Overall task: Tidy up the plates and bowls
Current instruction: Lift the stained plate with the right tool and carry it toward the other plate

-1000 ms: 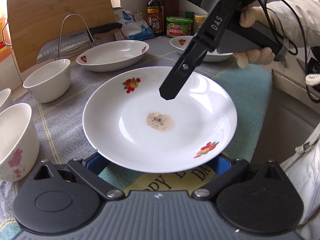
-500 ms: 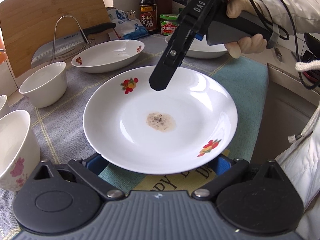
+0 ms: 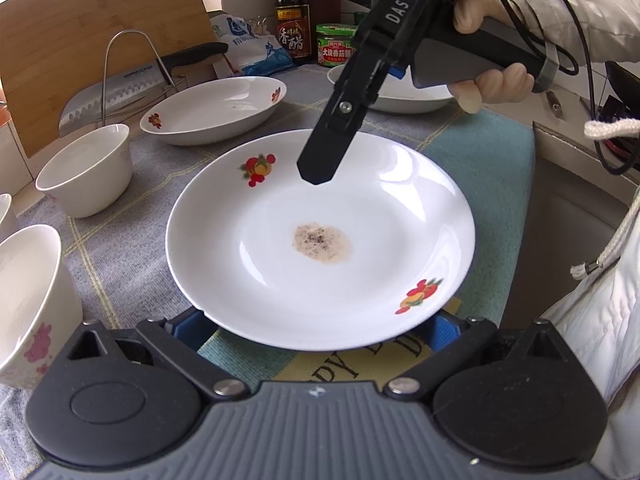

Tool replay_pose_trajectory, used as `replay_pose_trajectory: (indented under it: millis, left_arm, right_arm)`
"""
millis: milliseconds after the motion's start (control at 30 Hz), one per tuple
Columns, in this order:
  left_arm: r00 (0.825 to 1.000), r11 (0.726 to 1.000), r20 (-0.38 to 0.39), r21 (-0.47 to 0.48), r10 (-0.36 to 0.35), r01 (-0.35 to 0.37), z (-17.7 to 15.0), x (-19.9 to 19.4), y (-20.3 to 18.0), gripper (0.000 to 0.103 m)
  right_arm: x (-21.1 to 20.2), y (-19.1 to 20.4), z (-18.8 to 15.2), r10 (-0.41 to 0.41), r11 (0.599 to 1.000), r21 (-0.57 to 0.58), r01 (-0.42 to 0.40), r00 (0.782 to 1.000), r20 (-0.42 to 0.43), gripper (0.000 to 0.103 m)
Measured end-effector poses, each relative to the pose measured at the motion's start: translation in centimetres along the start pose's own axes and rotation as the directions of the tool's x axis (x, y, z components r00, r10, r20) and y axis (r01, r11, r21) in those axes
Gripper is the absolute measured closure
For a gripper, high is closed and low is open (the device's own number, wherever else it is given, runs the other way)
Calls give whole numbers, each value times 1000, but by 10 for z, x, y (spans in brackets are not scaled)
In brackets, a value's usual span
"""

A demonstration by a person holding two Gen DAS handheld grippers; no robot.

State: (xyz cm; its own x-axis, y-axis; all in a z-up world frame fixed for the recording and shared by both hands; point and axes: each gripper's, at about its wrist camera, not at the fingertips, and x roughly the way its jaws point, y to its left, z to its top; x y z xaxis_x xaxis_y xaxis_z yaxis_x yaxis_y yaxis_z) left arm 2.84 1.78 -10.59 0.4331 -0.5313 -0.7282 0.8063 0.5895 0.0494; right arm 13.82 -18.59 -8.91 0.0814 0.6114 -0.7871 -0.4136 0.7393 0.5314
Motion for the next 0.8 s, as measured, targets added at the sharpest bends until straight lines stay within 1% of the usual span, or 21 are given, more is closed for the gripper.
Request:
replay_pose_trajectory:
  millis: [433, 800]
  left_arm:
    - [1000, 1000, 0, -1, -13, 13, 10, -5, -1, 1]
    - [999, 999, 29, 32, -35, 34, 39, -4, -8, 1]
  right_arm:
    - [-14, 3, -2, -7, 1000, -7, 7, 999, 32, 0]
    - [-43, -3, -11, -43, 999, 7, 43, 995, 87, 0]
